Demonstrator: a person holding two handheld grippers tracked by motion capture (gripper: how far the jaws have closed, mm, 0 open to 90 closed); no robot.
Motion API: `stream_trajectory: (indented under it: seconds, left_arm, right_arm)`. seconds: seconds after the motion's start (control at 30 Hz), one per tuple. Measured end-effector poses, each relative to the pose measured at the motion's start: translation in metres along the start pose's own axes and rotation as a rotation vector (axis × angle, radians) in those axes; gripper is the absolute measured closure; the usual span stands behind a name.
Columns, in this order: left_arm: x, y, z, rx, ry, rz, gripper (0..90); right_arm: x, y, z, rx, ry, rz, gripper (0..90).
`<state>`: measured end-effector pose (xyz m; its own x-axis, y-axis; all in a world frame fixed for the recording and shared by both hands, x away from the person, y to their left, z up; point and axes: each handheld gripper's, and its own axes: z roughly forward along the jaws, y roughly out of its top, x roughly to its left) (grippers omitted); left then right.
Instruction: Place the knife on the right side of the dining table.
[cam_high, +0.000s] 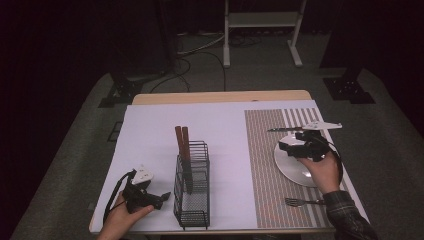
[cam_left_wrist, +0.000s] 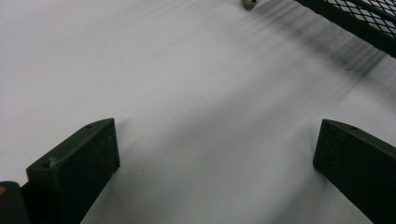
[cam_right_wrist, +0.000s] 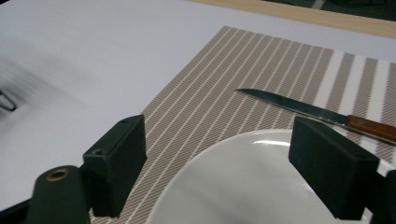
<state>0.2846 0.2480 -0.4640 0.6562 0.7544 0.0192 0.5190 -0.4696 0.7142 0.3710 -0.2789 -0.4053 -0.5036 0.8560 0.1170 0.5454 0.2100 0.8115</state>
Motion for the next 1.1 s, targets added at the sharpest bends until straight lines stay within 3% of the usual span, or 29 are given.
stream_trajectory:
  seconds: [0.53,1.1]
  left_arm:
    - [0.000,0.000,0.000,0.000,0.001,0.000,0.0]
    - [0.000,0.000,0.000,0.000,0.000,0.000,0.0]
  right_arm:
    - [0.045,-0.015,0.002,0.044,0.132,-0.100,11.3]
    - [0.100,-0.019,0.020,0.100,0.242,-0.205,9.4]
